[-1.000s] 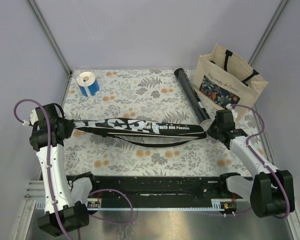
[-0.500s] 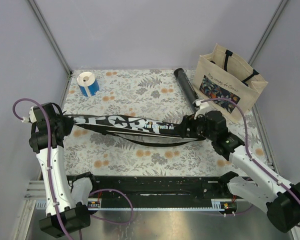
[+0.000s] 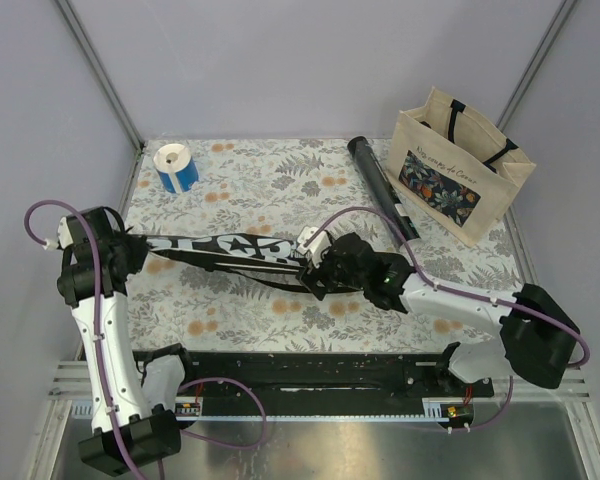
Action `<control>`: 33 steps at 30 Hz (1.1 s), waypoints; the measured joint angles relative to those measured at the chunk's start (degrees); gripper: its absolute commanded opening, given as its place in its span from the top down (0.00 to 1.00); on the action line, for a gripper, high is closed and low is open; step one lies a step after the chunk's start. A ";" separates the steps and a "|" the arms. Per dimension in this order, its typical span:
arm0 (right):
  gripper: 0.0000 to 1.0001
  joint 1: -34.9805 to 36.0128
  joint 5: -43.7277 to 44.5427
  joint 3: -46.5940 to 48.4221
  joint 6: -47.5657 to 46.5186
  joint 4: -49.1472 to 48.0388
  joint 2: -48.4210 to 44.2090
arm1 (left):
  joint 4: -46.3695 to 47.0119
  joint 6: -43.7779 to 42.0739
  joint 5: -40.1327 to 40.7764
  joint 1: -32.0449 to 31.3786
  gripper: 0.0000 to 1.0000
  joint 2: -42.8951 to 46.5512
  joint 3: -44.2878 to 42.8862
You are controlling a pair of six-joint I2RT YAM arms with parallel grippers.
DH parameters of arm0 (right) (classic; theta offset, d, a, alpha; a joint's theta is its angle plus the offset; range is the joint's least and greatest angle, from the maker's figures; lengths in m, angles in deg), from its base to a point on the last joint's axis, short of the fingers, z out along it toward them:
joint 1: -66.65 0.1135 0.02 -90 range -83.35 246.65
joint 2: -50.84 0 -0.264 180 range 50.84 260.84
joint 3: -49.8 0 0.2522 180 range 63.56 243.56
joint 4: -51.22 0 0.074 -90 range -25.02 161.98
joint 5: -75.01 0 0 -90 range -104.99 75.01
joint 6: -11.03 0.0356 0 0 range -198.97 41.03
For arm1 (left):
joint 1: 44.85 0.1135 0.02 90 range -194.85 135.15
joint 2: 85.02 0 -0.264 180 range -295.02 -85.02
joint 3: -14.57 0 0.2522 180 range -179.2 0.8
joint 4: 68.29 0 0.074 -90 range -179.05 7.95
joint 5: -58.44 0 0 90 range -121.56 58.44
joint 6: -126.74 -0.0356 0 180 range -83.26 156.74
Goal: Pack up the badminton gear
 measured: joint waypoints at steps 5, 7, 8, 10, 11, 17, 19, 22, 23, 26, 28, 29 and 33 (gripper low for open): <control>0.71 3.78 6.27 1.95 -3.76 -0.72 3.61 | -0.46 0.85 -0.11 0.00 1.00 -1.16 -1.68; 0.88 3.76 6.97 3.06 -3.32 -0.76 4.55 | -0.44 1.14 -0.28 0.00 1.00 -1.68 -2.84; 0.95 3.76 6.91 3.58 -2.91 -0.79 4.72 | -0.26 1.31 -0.37 0.00 0.98 -1.86 -3.26; 1.00 3.76 6.23 4.52 -1.79 -0.44 4.74 | 1.22 1.57 -1.16 0.00 0.82 -2.12 -4.13; 1.00 3.76 5.40 5.11 -0.81 0.22 4.74 | 2.64 1.79 -1.92 0.09 0.69 -2.12 -4.37; 1.00 3.63 2.03 10.58 8.37 7.02 4.81 | 11.34 1.38 -10.49 0.09 0.11 -2.67 -4.44; 1.00 3.56 0.33 12.24 11.96 9.77 4.81 | 13.64 0.55 -13.25 0.07 0.08 -3.13 -4.42; 1.00 2.27 -4.02 13.44 18.27 10.97 4.81 | 16.50 -0.94 -16.04 0.00 0.04 -3.32 -4.24; 1.00 1.38 -5.31 13.86 20.65 11.06 4.81 | 17.00 -1.55 -16.52 -0.04 0.04 -3.30 -4.20; 1.00 -1.44 -6.75 16.37 27.02 12.39 5.11 | 18.56 -4.33 -16.96 -0.52 0.04 -2.89 -3.69; 1.00 -4.02 -6.99 17.77 30.91 12.50 5.38 | 19.80 -5.84 -17.03 -0.90 0.04 -1.95 -2.23; 1.00 -5.07 -7.28 18.12 32.83 12.35 5.40 | 20.22 -6.51 -17.14 -1.05 0.04 -1.31 -1.25; 1.00 -9.33 -7.85 18.16 39.67 10.51 5.88 | 22.84 -8.48 -18.47 -1.46 0.05 1.62 3.89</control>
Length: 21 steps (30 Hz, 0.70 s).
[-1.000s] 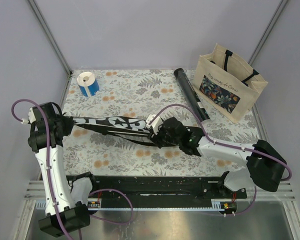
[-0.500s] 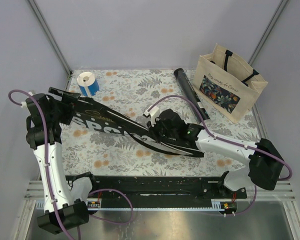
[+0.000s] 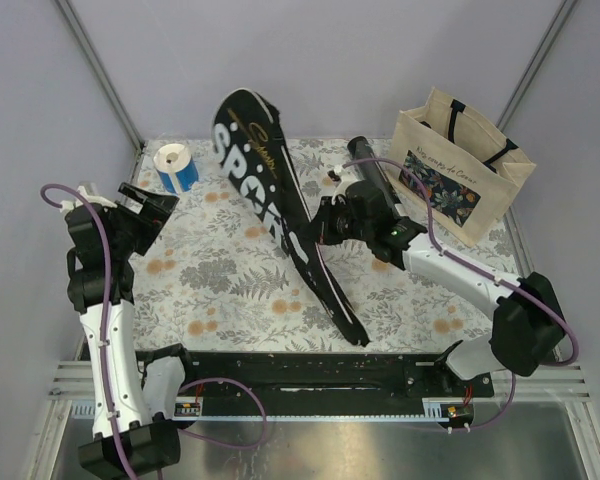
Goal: Pack up the badminton gear
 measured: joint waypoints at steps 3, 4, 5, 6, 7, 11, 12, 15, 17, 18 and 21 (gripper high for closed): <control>1.00 -2.64 -1.75 0.94 3.56 -2.51 3.63 | 1.81 -1.03 -1.70 -0.39 0.06 1.38 4.59; 1.00 -3.17 -2.23 1.55 4.31 -3.13 5.40 | 2.10 -1.36 -2.25 -0.61 0.06 1.44 5.73; 1.00 -4.00 -3.52 2.64 5.16 -3.93 8.35 | 2.91 -1.92 -2.99 -1.01 0.06 1.44 7.41; 1.00 -4.52 -4.33 3.34 5.75 -4.50 10.54 | 3.13 -2.34 -3.45 -1.36 0.06 1.44 8.50; 0.99 -5.14 -5.55 4.00 6.45 -5.25 13.05 | 3.52 -2.97 -3.96 -1.99 0.06 1.51 10.03; 0.79 -6.58 -7.06 4.83 7.32 -6.95 19.80 | 4.96 -6.03 -5.55 -5.29 0.06 2.64 15.65; 0.72 -6.86 -7.74 4.83 7.32 -6.78 21.05 | 4.94 -6.97 -5.84 -6.27 0.06 3.23 16.83; 0.39 -7.89 -9.42 4.81 7.23 -5.84 21.81 | 4.94 -9.60 -6.34 -8.63 0.04 4.92 18.45; 0.25 -8.98 -9.77 4.81 6.62 -5.35 21.38 | 5.35 -11.41 -6.34 -10.05 0.02 6.49 18.88; 0.22 -9.66 -9.60 4.83 6.19 -4.46 20.90 | 5.64 -12.17 -6.29 -10.86 0.02 7.28 19.06; 0.15 -11.17 -8.22 5.01 3.63 -0.15 18.25 | 7.91 -14.23 -6.62 -13.66 0.01 9.22 20.48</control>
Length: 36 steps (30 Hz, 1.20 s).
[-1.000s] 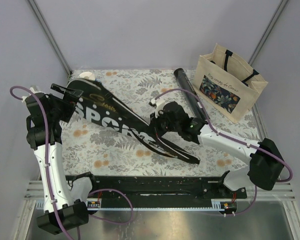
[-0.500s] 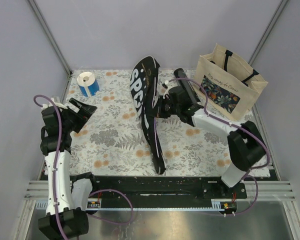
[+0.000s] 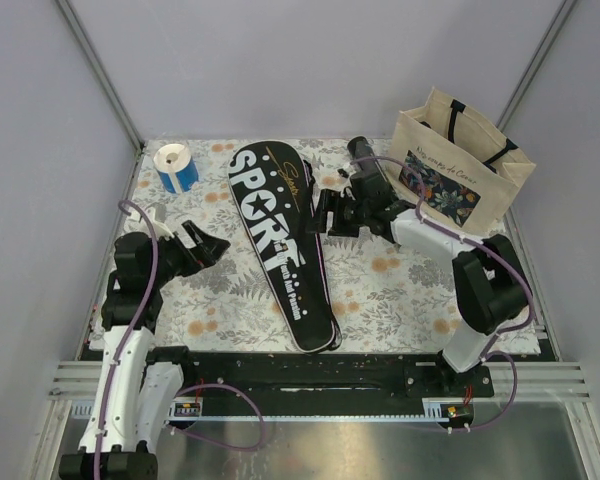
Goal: Pack up the badminton gear
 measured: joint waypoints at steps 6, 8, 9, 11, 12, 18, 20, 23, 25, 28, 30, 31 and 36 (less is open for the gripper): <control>0.01 -0.15 4.63 -0.13 -8.55 11.26 -10.93 | 3.58 -1.86 -7.17 -3.39 0.01 0.22 2.43; 0.00 -0.15 5.62 -1.36 -11.02 13.88 -16.24 | 5.38 -1.90 -9.20 -3.78 0.01 0.83 2.51; 0.01 -0.17 5.90 -2.64 -12.28 14.80 -19.58 | 6.45 -1.81 -10.12 -3.85 0.01 1.38 2.69; 0.00 -0.15 6.08 -5.33 -14.01 17.51 -26.64 | 8.55 -1.53 -11.58 -3.89 0.01 2.56 3.43; 0.00 -0.15 6.27 -6.51 -14.53 18.64 -29.97 | 9.33 -1.31 -12.52 -3.89 0.01 3.06 3.87; 0.00 -0.11 12.52 -15.93 -12.04 23.23 -52.68 | 12.61 0.11 -17.94 -3.89 0.01 4.42 4.92; 0.00 -0.11 15.15 -19.15 -10.29 24.00 -59.30 | 14.05 0.81 -19.67 -3.89 0.01 4.55 5.55; 0.01 -0.11 18.62 -22.45 -8.13 25.73 -67.43 | 15.52 1.49 -21.62 -3.89 0.01 4.76 6.14; 0.01 -0.11 20.59 -23.37 -7.15 27.08 -70.93 | 15.85 1.60 -22.18 -3.89 0.01 4.76 6.14; 0.00 -0.11 23.65 -23.91 -6.47 29.16 -74.27 | 15.93 1.60 -22.77 -3.89 0.01 4.81 6.14; 0.01 -0.11 25.59 -24.37 -6.19 30.29 -76.32 | 15.91 1.57 -22.91 -3.89 0.01 4.98 6.14; 0.00 -0.11 26.32 -24.55 -6.19 30.64 -77.02 | 15.82 1.55 -22.84 -3.89 0.01 5.14 6.14; 0.00 -0.11 28.83 -24.81 -6.16 31.52 -78.62 | 14.64 0.68 -22.49 -3.89 0.01 5.03 6.14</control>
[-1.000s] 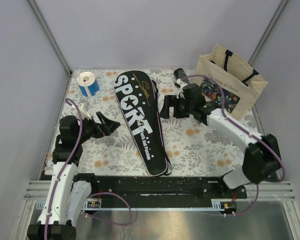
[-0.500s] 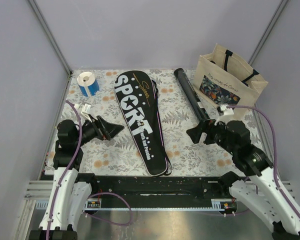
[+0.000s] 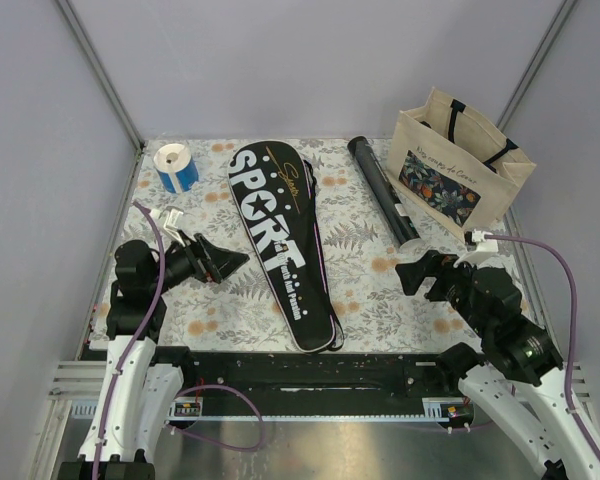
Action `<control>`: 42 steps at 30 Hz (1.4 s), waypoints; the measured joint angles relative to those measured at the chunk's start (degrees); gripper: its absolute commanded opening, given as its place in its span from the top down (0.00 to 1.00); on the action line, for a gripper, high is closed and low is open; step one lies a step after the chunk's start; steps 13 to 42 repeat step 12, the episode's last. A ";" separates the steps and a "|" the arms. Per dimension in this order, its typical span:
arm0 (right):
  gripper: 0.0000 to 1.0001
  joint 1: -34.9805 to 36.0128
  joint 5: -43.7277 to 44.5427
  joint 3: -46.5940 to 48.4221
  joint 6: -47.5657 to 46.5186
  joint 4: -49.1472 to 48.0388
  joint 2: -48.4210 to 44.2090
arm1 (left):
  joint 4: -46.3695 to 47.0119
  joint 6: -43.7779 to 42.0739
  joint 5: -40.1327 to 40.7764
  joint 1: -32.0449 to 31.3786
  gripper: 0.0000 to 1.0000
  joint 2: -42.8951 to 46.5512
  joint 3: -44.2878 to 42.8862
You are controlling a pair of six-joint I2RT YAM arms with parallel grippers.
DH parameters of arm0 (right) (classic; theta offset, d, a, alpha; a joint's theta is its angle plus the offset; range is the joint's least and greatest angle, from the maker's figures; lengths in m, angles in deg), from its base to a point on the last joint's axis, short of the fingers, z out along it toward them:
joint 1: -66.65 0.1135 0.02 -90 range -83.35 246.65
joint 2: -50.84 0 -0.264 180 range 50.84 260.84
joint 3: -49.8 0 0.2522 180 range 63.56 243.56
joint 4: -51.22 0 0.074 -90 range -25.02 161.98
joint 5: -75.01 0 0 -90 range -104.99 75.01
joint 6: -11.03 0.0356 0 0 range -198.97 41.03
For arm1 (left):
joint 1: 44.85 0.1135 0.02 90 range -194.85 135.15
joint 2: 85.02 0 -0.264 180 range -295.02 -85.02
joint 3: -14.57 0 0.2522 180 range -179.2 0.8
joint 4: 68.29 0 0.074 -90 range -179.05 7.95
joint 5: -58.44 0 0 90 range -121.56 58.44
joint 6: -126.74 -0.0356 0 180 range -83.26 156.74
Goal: Pack up the badminton gear
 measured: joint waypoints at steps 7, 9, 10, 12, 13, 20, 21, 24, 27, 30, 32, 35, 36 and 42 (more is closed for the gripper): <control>0.01 0.00 0.35 -0.44 -0.04 0.61 0.02 | -1.29 -0.52 0.26 0.00 0.01 0.09 0.02; 0.01 0.00 0.55 -0.44 -0.07 0.66 0.02 | -1.46 -0.68 0.39 0.00 0.01 0.11 0.02; 0.01 0.00 0.59 -0.44 -0.07 0.66 0.02 | -1.49 -0.72 0.42 0.00 0.01 0.11 0.02; 0.01 0.00 0.63 -0.48 -0.07 0.66 0.02 | -1.57 -0.83 0.44 0.00 0.01 0.11 0.02; 0.01 0.00 0.63 -0.48 -0.07 0.66 0.02 | -1.57 -0.83 0.44 0.00 0.01 0.11 0.02; 0.01 0.00 0.63 -0.48 -0.07 0.66 0.02 | -1.57 -0.83 0.44 0.00 0.01 0.11 0.02; 0.01 0.00 0.63 -0.48 -0.07 0.66 0.02 | -1.57 -0.83 0.44 0.00 0.01 0.11 0.02; 0.01 0.00 0.63 -0.48 -0.07 0.66 0.02 | -1.57 -0.83 0.44 0.00 0.01 0.11 0.02; 0.01 0.00 0.63 -0.48 -0.07 0.66 0.02 | -1.57 -0.83 0.44 0.00 0.01 0.11 0.02; 0.01 0.00 0.63 -0.48 -0.07 0.66 0.02 | -1.57 -0.83 0.44 0.00 0.01 0.11 0.02; 0.01 0.00 0.63 -0.48 -0.07 0.66 0.02 | -1.57 -0.83 0.44 0.00 0.01 0.11 0.02; 0.01 0.00 0.63 -0.48 -0.07 0.66 0.02 | -1.57 -0.83 0.44 0.00 0.01 0.11 0.02; 0.01 0.00 0.63 -0.48 -0.07 0.66 0.02 | -1.57 -0.83 0.44 0.00 0.01 0.11 0.02; 0.01 0.00 0.63 -0.48 -0.07 0.66 0.02 | -1.57 -0.83 0.44 0.00 0.01 0.11 0.02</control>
